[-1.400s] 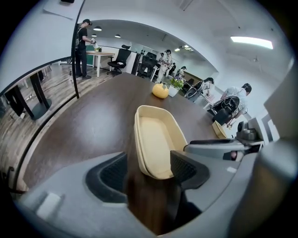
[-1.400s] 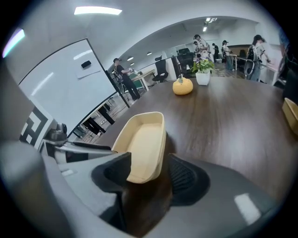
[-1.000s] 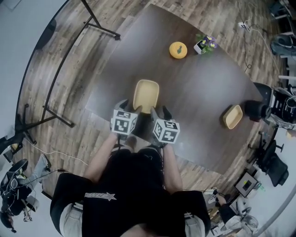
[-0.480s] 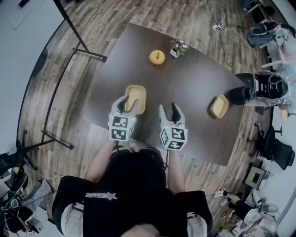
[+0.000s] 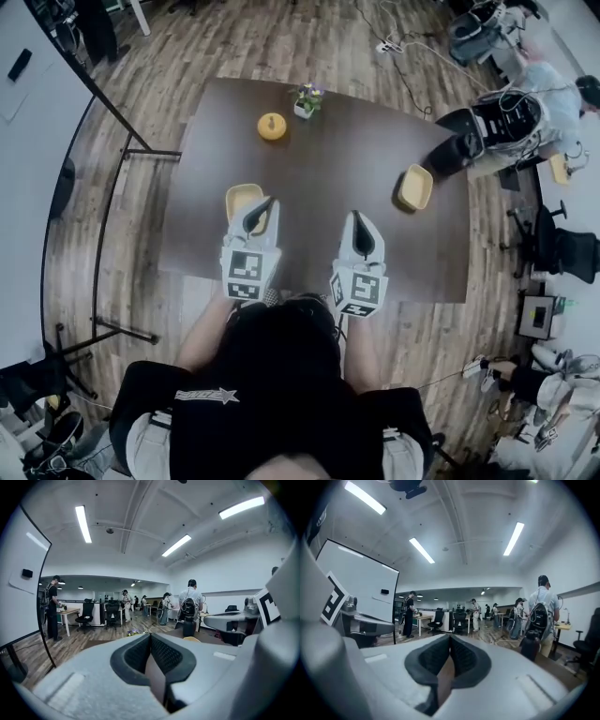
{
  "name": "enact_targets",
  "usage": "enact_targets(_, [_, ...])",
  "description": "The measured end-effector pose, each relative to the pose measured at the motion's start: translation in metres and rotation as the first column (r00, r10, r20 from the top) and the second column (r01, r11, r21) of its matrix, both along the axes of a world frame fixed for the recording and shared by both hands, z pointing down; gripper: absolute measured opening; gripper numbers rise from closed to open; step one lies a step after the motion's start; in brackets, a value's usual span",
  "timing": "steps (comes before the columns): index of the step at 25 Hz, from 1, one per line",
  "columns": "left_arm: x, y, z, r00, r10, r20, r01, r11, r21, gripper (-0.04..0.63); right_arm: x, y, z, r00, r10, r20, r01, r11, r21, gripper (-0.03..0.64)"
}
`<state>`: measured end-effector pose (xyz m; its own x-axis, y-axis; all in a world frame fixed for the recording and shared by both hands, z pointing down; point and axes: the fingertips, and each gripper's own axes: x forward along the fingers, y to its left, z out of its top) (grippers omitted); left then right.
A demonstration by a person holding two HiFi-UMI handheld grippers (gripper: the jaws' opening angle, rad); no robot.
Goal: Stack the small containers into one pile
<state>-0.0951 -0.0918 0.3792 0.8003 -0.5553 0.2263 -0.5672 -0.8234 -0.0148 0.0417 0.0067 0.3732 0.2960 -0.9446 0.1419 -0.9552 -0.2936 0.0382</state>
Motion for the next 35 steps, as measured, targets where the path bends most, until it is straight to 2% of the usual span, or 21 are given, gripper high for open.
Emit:
enact_targets(5, [0.036, 0.015, 0.001, 0.996, 0.090, -0.001, -0.090, 0.996, -0.017, 0.011, 0.027, 0.029, 0.001, 0.996, 0.090, 0.008, -0.090, 0.996, -0.010, 0.006])
enact_targets(8, [0.064, 0.033, 0.000, 0.987, 0.163, -0.012, -0.163, 0.986, -0.028, 0.011, 0.047, 0.053, 0.002, 0.988, 0.156, 0.012, -0.156, 0.988, -0.024, 0.006])
enact_targets(15, [0.152, 0.085, 0.007, 0.943, 0.332, -0.024, -0.333, 0.941, -0.065, 0.011, 0.116, 0.112, 0.012, 0.951, 0.309, 0.029, -0.306, 0.949, -0.069, 0.006])
enact_targets(20, [0.216, 0.116, 0.018, 0.912, 0.410, -0.017, -0.410, 0.909, -0.083, 0.011, 0.165, 0.146, 0.025, 0.927, 0.373, 0.044, -0.367, 0.925, -0.096, 0.006])
enact_targets(26, [0.288, 0.139, 0.033, 0.895, 0.447, 0.003, -0.444, 0.889, -0.109, 0.011, 0.228, 0.162, 0.045, 0.918, 0.387, 0.084, -0.375, 0.918, -0.130, 0.006])
enact_targets(35, [0.371, 0.137, 0.072, 0.912, 0.404, 0.073, -0.389, 0.908, -0.156, 0.011, 0.309, 0.154, 0.089, 0.926, 0.331, 0.181, -0.301, 0.938, -0.175, 0.006])
